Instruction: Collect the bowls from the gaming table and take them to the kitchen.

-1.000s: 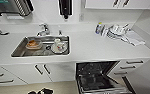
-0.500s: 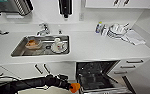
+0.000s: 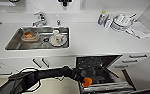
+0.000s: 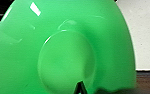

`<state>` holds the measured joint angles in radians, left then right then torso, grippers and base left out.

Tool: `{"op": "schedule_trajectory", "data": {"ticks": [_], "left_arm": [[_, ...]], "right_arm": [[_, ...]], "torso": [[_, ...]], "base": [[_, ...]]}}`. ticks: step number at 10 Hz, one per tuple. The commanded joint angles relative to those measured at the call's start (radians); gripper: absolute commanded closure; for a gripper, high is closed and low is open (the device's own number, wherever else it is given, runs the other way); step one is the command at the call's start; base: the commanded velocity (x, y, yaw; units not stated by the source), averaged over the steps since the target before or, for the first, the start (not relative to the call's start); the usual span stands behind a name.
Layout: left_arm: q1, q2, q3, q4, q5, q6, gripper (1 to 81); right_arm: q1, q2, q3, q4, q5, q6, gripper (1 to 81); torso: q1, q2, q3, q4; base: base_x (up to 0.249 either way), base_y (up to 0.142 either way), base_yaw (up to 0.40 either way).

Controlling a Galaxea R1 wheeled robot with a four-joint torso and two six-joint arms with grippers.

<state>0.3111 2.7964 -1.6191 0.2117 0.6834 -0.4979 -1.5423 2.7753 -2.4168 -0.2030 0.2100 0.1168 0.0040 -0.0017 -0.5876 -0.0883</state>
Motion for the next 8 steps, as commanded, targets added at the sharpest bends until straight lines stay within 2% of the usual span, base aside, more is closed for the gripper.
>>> {"op": "schedule_trajectory", "data": {"ticks": [1, 2, 3, 4, 5, 6, 7, 8], "left_arm": [[-0.190, 0.138, -0.097, -0.014, 0.093, -0.027, 81.1], [-0.207, 0.178, -0.140, -0.012, 0.087, -0.027, 81.1], [-0.221, 0.206, -0.165, 0.017, 0.077, -0.031, 81.1], [-0.224, 0.236, -0.188, 0.080, 0.041, -0.055, 81.1], [-0.224, 0.255, -0.202, 0.171, -0.016, -0.104, 81.1], [-0.224, 0.273, -0.226, 0.253, -0.033, -0.160, 81.1], [-0.227, 0.321, -0.284, 0.362, -0.035, -0.243, 81.1], [-0.227, 0.356, -0.318, 0.385, -0.035, -0.266, 81.1]], "right_arm": [[-0.028, -0.009, 0.003, -0.013, -0.073, -0.003, 81.1], [-0.026, -0.009, 0.003, -0.013, -0.073, -0.003, 81.1], [-0.026, -0.007, 0.003, -0.013, -0.073, -0.003, 81.1], [-0.026, -0.007, 0.001, -0.013, -0.073, -0.003, 81.1], [-0.028, -0.009, 0.000, -0.012, -0.073, -0.003, 81.1], [-0.028, -0.009, -0.002, -0.012, -0.072, -0.003, 81.1], [-0.029, -0.009, -0.002, -0.010, -0.072, -0.003, 81.1], [-0.028, -0.009, -0.002, -0.010, -0.072, -0.003, 81.1]], "torso": [[0.000, 0.000, 0.002, 0.000], [0.000, 0.000, -0.004, 0.000], [0.000, 0.000, -0.003, 0.000], [0.000, 0.000, -0.003, 0.000], [0.000, 0.000, -0.003, 0.000], [0.000, 0.000, -0.003, 0.000], [0.000, 0.000, -0.003, 0.000], [0.000, 0.000, -0.003, 0.000]], "base": [[0.000, 0.000, 0.000], [0.000, 0.000, 0.000], [0.000, 0.000, 0.000], [0.000, 0.000, 0.000], [0.000, 0.000, 0.000], [0.000, 0.000, 0.000], [0.000, 0.000, 0.000], [0.000, 0.000, 0.000]]}}
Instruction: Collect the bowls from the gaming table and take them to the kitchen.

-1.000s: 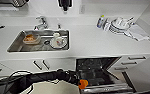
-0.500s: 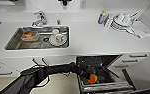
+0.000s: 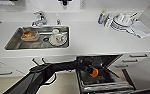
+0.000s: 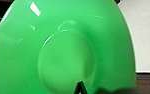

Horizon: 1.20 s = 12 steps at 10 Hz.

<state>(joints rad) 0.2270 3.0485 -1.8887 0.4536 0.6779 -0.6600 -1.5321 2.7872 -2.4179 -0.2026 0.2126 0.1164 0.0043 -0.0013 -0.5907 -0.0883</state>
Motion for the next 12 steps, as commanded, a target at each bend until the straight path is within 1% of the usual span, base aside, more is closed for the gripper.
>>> {"op": "schedule_trajectory", "data": {"ticks": [1, 2, 3, 6, 7, 8, 9, 10, 11, 12], "left_arm": [[-0.143, 0.154, -0.081, 0.146, -0.031, -0.105, 81.1], [-0.143, 0.180, -0.095, 0.146, -0.031, -0.105, 81.1], [-0.143, 0.180, -0.099, 0.146, -0.029, -0.105, 1.0], [-0.137, 0.180, -0.078, 0.136, -0.018, -0.105, 1.0], [-0.110, 0.164, -0.041, 0.131, -0.003, -0.105, 1.0], [-0.062, 0.080, 0.043, 0.134, 0.032, -0.102, 1.0], [-0.001, -0.028, 0.138, 0.137, 0.038, -0.099, 1.0], [0.080, -0.169, 0.254, 0.145, 0.038, -0.098, 1.0], [0.176, -0.330, 0.367, 0.178, 0.031, -0.081, 1.0], [0.236, -0.404, 0.411, 0.209, 0.028, -0.081, 1.0]], "right_arm": [[-0.035, -0.019, -0.001, -0.011, -0.074, -0.003, 81.1], [-0.030, -0.018, 0.001, -0.011, -0.076, -0.003, 81.1], [-0.030, -0.013, -0.001, -0.011, -0.076, -0.003, 81.1], [-0.026, -0.012, -0.004, -0.006, -0.076, 0.002, 81.1], [-0.026, -0.019, -0.012, -0.006, -0.074, 0.008, 81.1], [-0.023, -0.039, -0.013, -0.006, -0.074, 0.009, 81.1], [-0.023, -0.073, 0.000, -0.005, -0.061, 0.011, 81.1], [-0.023, -0.137, 0.053, -0.003, -0.027, 0.015, 81.1], [-0.023, -0.224, 0.150, -0.003, -0.001, 0.034, 81.1], [-0.020, -0.307, 0.246, -0.003, 0.028, 0.043, 81.1]], "torso": [[0.000, 0.000, 0.000, 0.000], [0.000, 0.000, 0.000, 0.000], [0.000, 0.000, 0.000, 0.000], [0.000, 0.000, 0.000, 0.000], [0.000, 0.000, 0.000, 0.000], [0.000, 0.000, 0.000, 0.000], [0.000, 0.000, 0.000, 0.000], [0.000, 0.000, 0.000, 0.000], [0.000, 0.000, 0.000, 0.000], [0.000, 0.000, 0.000, 0.000]], "base": [[0.000, 0.000, 0.000], [0.000, 0.000, 0.000], [0.000, 0.000, 0.000], [0.000, 0.000, 0.000], [0.000, 0.000, 0.000], [0.000, 0.000, 0.000], [0.000, 0.000, 0.000], [0.000, 0.000, 0.000], [0.000, 0.000, 0.000], [0.000, 0.000, 0.000]]}}
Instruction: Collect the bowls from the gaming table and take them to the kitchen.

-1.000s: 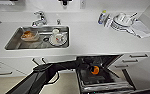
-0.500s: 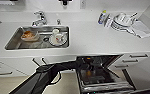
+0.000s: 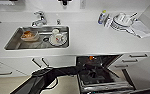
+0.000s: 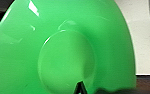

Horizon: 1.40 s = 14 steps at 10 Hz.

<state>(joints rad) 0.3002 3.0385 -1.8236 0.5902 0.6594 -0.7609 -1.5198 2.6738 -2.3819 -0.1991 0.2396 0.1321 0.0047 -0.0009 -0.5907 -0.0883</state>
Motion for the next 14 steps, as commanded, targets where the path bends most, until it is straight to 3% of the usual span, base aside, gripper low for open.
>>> {"op": "schedule_trajectory", "data": {"ticks": [1, 3, 5, 7, 8, 9, 10, 11, 14], "left_arm": [[0.226, -0.467, 0.387, 0.107, 0.045, 0.020, 1.0], [0.296, -0.580, 0.478, 0.138, 0.031, 0.020, 1.0], [0.352, -0.692, 0.607, 0.143, -0.012, 0.020, 1.0], [0.460, -0.737, 0.647, 0.214, -0.014, 0.018, 1.0], [0.529, -0.737, 0.632, 0.253, -0.015, 0.018, 1.0], [0.593, -0.724, 0.588, 0.284, -0.054, 0.015, 1.0], [0.667, -0.708, 0.505, 0.295, -0.168, 0.017, 1.0], [0.730, -0.691, 0.428, 0.309, -0.246, 0.018, 1.0], [0.889, -0.636, 0.205, 0.364, -0.383, 0.018, 1.0]], "right_arm": [[-0.032, -0.254, 0.278, -0.003, 0.023, 0.030, 81.1], [-0.034, -0.329, 0.343, 0.000, 0.049, 0.053, 81.1], [-0.037, -0.404, 0.414, -0.003, 0.101, 0.084, 81.1], [-0.029, -0.503, 0.520, -0.005, 0.150, 0.099, 81.1], [-0.023, -0.556, 0.583, -0.005, 0.193, 0.110, 81.1], [-0.012, -0.601, 0.632, -0.005, 0.245, 0.110, 81.1], [0.005, -0.651, 0.685, -0.009, 0.292, 0.139, 81.1], [0.037, -0.693, 0.724, -0.011, 0.302, 0.159, 81.1], [0.164, -0.805, 0.823, -0.013, 0.282, 0.207, 81.1]], "torso": [[0.000, 0.000, 0.000, 0.000], [0.000, 0.000, 0.000, 0.000], [0.000, 0.000, 0.000, 0.000], [0.000, 0.000, 0.000, 0.000], [0.000, 0.000, 0.000, 0.000], [0.000, 0.000, 0.000, 0.000], [0.000, 0.000, 0.000, 0.000], [0.000, 0.000, 0.000, 0.000], [0.000, 0.000, 0.000, 0.000]], "base": [[0.000, 0.000, 0.000], [0.000, 0.000, 0.000], [0.000, 0.000, 0.000], [0.000, 0.000, 0.000], [0.000, 0.000, 0.000], [0.000, 0.000, 0.000], [0.000, 0.000, 0.000], [0.000, 0.000, 0.000], [0.000, 0.000, 0.000]]}}
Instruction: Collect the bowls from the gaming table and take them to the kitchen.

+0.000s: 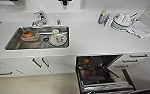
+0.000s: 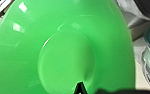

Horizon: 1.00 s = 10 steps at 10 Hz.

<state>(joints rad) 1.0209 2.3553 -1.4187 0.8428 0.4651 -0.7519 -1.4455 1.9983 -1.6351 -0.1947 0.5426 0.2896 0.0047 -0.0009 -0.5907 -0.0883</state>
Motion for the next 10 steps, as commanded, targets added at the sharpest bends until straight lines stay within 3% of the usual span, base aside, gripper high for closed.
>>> {"op": "schedule_trajectory", "data": {"ticks": [1, 3, 4, 5, 7, 8, 10], "left_arm": [[0.210, 0.061, -0.246, 0.114, -0.218, 0.011, 1.0], [0.282, 0.118, -0.406, 0.115, -0.292, 0.011, 1.0], [0.325, 0.148, -0.501, 0.116, -0.365, 0.011, 1.0], [0.362, 0.180, -0.581, 0.116, -0.405, 0.011, 1.0], [0.425, 0.271, -0.744, 0.116, -0.480, 0.011, 1.0], [0.449, 0.315, -0.808, 0.118, -0.490, 0.011, 1.0], [0.485, 0.360, -0.865, 0.118, -0.493, 0.013, 1.0]], "right_arm": [[0.137, -0.157, 0.097, -0.019, -0.033, 0.069, 81.1], [0.245, -0.185, 0.127, -0.019, -0.064, 0.083, 81.1], [0.292, -0.183, 0.134, -0.011, -0.067, 0.085, 81.1], [0.360, -0.181, 0.132, -0.018, -0.094, 0.123, 81.1], [0.489, -0.156, 0.167, -0.025, -0.214, 0.137, 81.1], [0.544, -0.133, 0.183, -0.025, -0.259, 0.137, 81.1], [0.621, -0.113, 0.189, -0.012, -0.283, 0.140, 81.1]], "torso": [[0.000, 0.000, 0.000, 0.000], [0.000, 0.000, 0.000, 0.000], [0.000, 0.000, 0.000, 0.000], [0.000, 0.000, 0.000, 0.000], [0.000, 0.000, 0.000, 0.000], [0.000, 0.000, 0.000, 0.000], [0.000, 0.000, 0.000, 0.000]], "base": [[0.000, 0.000, 0.000], [0.000, 0.000, 0.000], [0.000, 0.000, 0.000], [0.000, 0.000, 0.000], [0.000, 0.000, 0.000], [0.000, 0.000, 0.000], [0.000, 0.000, 0.000]]}}
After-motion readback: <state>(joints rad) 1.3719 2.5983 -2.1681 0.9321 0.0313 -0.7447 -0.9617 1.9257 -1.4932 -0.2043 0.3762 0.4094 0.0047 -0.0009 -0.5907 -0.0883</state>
